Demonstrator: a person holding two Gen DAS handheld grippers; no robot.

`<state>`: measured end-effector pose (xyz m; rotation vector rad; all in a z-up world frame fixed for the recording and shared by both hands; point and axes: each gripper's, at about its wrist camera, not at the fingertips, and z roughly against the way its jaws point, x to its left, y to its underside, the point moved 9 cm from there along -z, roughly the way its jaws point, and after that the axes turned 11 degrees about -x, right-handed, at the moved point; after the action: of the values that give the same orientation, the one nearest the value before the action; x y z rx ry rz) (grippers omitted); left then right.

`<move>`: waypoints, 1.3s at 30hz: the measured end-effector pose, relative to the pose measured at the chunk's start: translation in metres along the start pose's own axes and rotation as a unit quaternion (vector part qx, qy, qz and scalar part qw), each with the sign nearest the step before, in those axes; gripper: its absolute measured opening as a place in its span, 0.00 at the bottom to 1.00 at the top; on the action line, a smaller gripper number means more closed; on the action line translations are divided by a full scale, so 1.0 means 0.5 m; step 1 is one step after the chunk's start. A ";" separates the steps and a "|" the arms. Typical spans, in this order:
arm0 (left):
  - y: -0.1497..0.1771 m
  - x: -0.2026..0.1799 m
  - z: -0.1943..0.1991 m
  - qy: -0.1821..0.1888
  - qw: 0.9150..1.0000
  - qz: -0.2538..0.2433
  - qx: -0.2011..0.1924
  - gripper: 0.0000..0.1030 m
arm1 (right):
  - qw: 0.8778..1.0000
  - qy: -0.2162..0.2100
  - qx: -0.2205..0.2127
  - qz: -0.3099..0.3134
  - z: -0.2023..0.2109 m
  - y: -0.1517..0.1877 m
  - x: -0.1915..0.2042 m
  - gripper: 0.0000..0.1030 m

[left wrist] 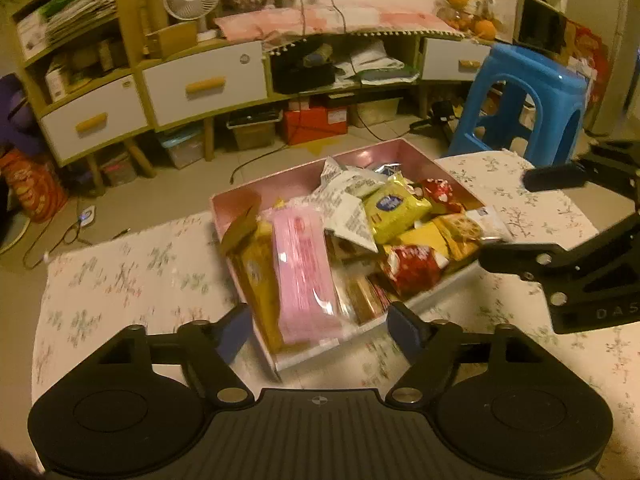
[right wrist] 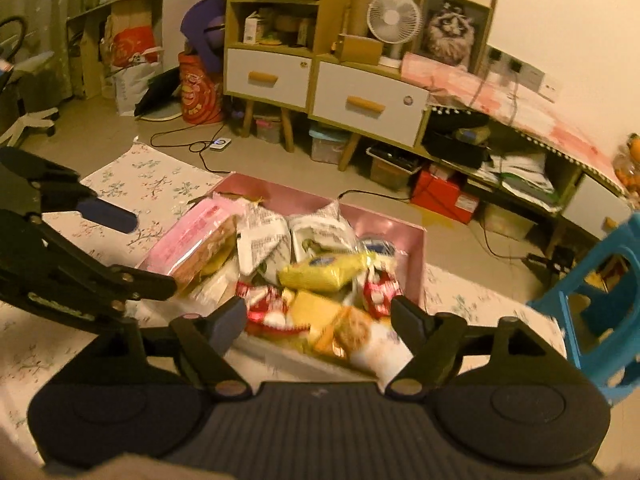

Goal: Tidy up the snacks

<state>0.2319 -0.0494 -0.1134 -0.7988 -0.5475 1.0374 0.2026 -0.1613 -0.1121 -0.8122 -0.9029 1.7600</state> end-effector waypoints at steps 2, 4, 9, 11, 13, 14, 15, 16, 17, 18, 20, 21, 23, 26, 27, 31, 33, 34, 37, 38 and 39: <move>0.012 -0.008 0.024 -0.007 1.000 0.009 -0.001 0.82 | 1.000 0.011 0.012 -0.004 0.020 0.016 -0.002 0.83; 0.023 -0.015 0.047 -0.017 1.000 0.015 -0.001 0.88 | 0.999 0.022 0.023 -0.006 0.039 0.028 -0.002 0.84; 0.051 -0.040 0.113 -0.035 0.998 0.056 -0.002 0.93 | 0.999 0.036 0.021 0.001 0.100 0.041 0.010 0.96; 0.061 -0.053 0.139 -0.038 0.997 0.066 -0.004 0.95 | 0.999 0.034 0.024 -0.019 0.117 0.044 0.012 0.99; 0.073 -0.066 0.161 -0.049 0.997 0.063 0.001 0.96 | 0.999 0.030 0.028 -0.034 0.130 0.049 0.016 1.00; 0.079 -0.072 0.171 -0.057 0.997 0.059 0.005 0.96 | 0.998 0.031 0.032 -0.035 0.136 0.054 0.018 1.00; 0.085 -0.077 0.180 -0.065 0.996 0.054 0.008 0.96 | 0.998 0.034 0.037 -0.031 0.141 0.061 0.023 1.00; 0.091 -0.081 0.186 -0.072 0.996 0.048 0.013 0.97 | 0.998 0.039 0.039 -0.026 0.147 0.069 0.028 1.00; 0.096 -0.084 0.191 -0.078 0.996 0.042 0.017 0.98 | 0.998 0.045 0.039 -0.020 0.150 0.075 0.032 1.00; 0.100 -0.085 0.196 -0.085 0.996 0.037 0.018 0.99 | 0.998 0.049 0.038 -0.017 0.156 0.082 0.035 1.00; 0.108 -0.081 0.205 -0.101 0.994 0.030 0.021 0.99 | 0.998 0.055 0.038 -0.016 0.160 0.090 0.037 1.00; 0.110 -0.077 0.209 -0.107 0.994 0.030 0.019 0.99 | 0.998 0.055 0.038 -0.016 0.162 0.094 0.038 1.00; 0.112 -0.068 0.214 -0.115 0.992 0.039 0.016 0.99 | 0.998 0.056 0.036 -0.015 0.164 0.094 0.037 1.00; 0.109 -0.056 0.216 -0.132 0.990 0.044 0.017 0.99 | 0.997 0.063 0.029 -0.026 0.168 0.089 0.031 1.00; 0.106 -0.056 0.217 -0.136 0.990 0.044 0.013 0.99 | 0.997 0.064 0.028 -0.029 0.166 0.086 0.030 1.00; 0.104 -0.066 0.216 -0.132 0.990 0.046 0.011 0.99 | 0.997 0.062 0.028 -0.023 0.163 0.088 0.033 1.00; 0.104 -0.074 0.212 -0.128 0.991 0.040 0.013 0.99 | 0.998 0.061 0.030 -0.013 0.161 0.091 0.036 1.00; 0.104 -0.076 0.211 -0.129 0.991 0.038 0.013 0.99 | 0.998 0.062 0.031 -0.010 0.161 0.093 0.035 1.00; 0.104 -0.083 0.211 -0.130 0.991 0.031 0.013 0.99 | 0.997 0.064 0.034 -0.008 0.161 0.099 0.034 1.00; 0.104 -0.084 0.211 -0.129 0.991 0.029 0.012 0.99 | 0.997 0.065 0.034 -0.009 0.162 0.099 0.033 1.00; 0.105 -0.086 0.212 -0.129 0.991 0.028 0.012 0.99 | 0.997 0.065 0.034 -0.010 0.164 0.100 0.033 1.00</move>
<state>0.1083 -0.0400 -0.0925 -0.6651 -0.7334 1.2057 0.1066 -0.1765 -0.1155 -0.8595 -0.7585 1.6915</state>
